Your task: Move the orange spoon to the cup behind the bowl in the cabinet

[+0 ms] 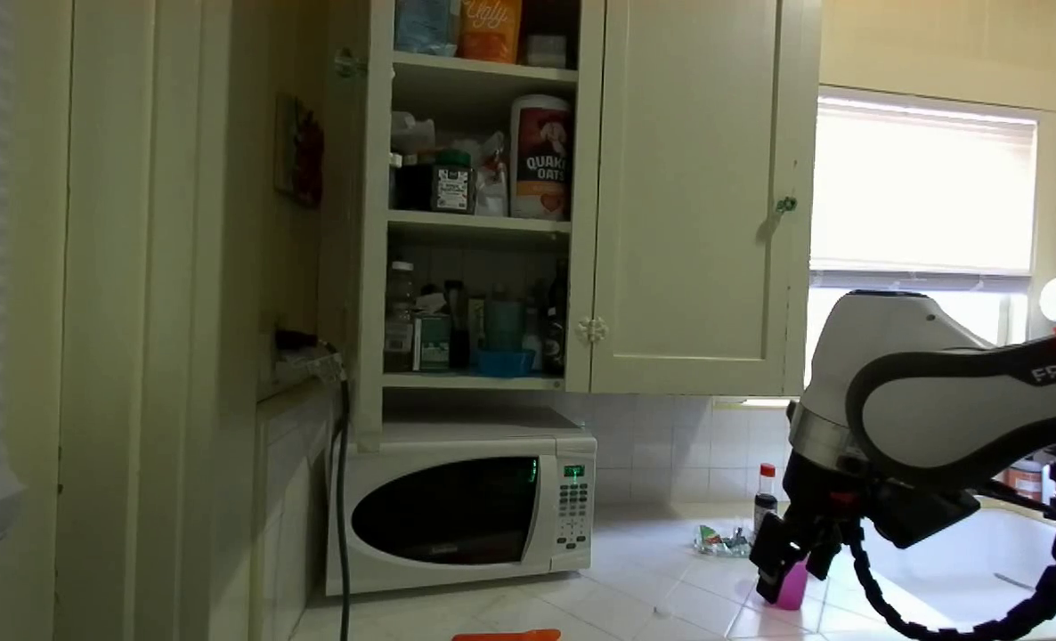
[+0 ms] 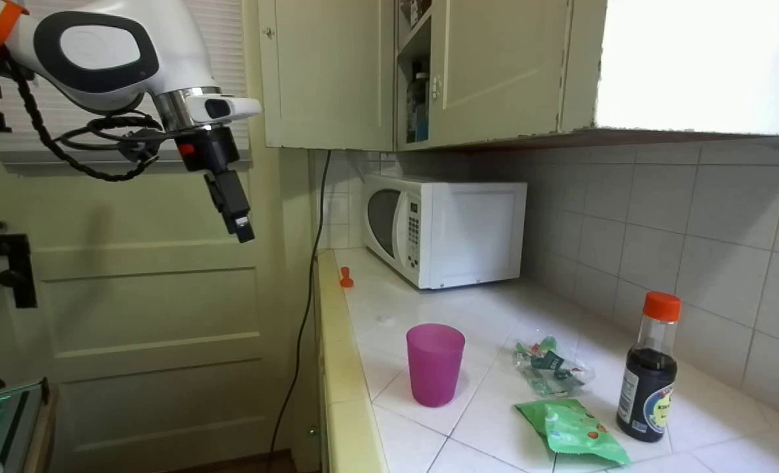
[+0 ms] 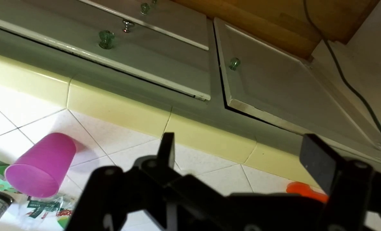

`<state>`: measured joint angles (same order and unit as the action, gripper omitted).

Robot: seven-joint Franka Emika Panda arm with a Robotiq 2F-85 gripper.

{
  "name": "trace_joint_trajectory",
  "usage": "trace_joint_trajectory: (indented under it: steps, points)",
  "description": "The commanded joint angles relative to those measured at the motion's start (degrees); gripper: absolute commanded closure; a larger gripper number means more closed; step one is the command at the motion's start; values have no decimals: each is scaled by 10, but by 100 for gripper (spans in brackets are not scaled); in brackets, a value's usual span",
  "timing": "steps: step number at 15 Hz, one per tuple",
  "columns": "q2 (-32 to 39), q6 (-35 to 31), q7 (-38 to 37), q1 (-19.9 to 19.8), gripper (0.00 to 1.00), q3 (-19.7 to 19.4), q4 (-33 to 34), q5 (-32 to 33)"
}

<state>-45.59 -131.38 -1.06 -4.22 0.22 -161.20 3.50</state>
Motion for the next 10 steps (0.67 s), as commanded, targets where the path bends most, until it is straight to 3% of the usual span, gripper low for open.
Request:
trace_joint_trajectory:
  steps: [1,6,10]
  points:
    - [0,1,-2,2,0,-2,1,2]
    - [4,-16,-4,3,0,0,4,3]
    - [37,-77,38,54,0,-3,55,-13]
